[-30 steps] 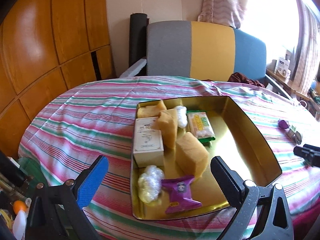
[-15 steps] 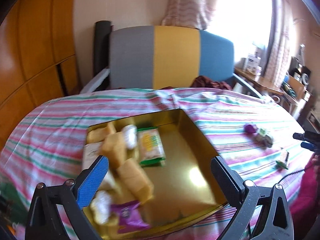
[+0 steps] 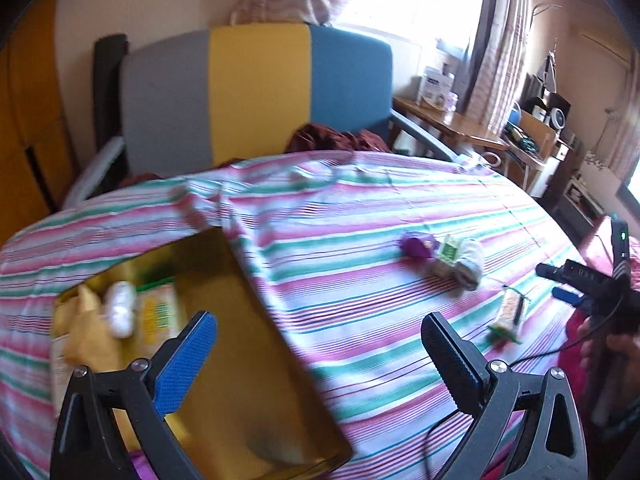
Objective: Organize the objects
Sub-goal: 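Move both tools back over the cloth toward the remaining items, then grasp the purple packet with the left gripper, then carry the purple packet toward the tray while the right gripper grasps the cracker packet, then lower the purple packet into the gold tray and open the left gripper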
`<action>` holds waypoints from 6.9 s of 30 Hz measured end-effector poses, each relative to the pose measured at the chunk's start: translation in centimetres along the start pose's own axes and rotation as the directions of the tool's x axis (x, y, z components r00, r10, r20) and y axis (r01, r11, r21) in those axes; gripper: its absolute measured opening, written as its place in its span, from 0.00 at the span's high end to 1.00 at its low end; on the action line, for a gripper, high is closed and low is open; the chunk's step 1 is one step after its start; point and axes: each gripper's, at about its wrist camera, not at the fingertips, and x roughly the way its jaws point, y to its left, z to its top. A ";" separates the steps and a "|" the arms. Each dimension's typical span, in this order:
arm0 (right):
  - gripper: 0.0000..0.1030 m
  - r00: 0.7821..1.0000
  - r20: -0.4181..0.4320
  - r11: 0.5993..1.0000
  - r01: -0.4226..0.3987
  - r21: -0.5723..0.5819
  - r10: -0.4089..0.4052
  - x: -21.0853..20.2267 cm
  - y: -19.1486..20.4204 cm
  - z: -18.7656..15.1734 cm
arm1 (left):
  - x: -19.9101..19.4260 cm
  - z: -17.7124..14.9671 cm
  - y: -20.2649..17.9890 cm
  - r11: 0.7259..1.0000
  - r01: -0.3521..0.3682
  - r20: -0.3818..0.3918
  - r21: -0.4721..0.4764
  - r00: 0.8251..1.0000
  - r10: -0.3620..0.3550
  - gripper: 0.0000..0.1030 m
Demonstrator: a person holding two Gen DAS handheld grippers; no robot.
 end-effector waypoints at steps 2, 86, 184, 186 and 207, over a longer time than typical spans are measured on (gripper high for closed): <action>0.24 1.000 -0.003 1.000 -0.011 0.016 0.011 0.0 -0.2 0.0 | 1.7 0.7 -1.2 1.000 0.020 -0.036 -0.005 0.999 -0.020 0.00; 0.24 0.976 -0.117 0.982 -0.175 0.073 0.183 1.4 -0.7 -0.5 | 17.7 1.7 -8.0 0.928 0.090 -0.420 0.362 0.904 0.076 0.45; 0.64 0.920 -0.222 0.881 0.206 -0.426 -0.323 8.2 5.9 -4.0 | 1.9 -7.1 12.9 0.954 -0.064 -0.165 -0.293 0.986 0.015 0.61; 0.64 0.921 -0.224 0.881 0.201 -0.428 -0.319 8.0 6.0 -3.9 | 2.9 -7.3 13.0 0.953 -0.081 -0.192 -0.294 0.981 0.024 0.61; 0.64 0.922 -0.224 0.882 0.198 -0.428 -0.316 8.0 6.1 -4.0 | 3.2 -8.1 13.4 0.949 -0.221 -0.199 -0.224 0.964 0.177 0.59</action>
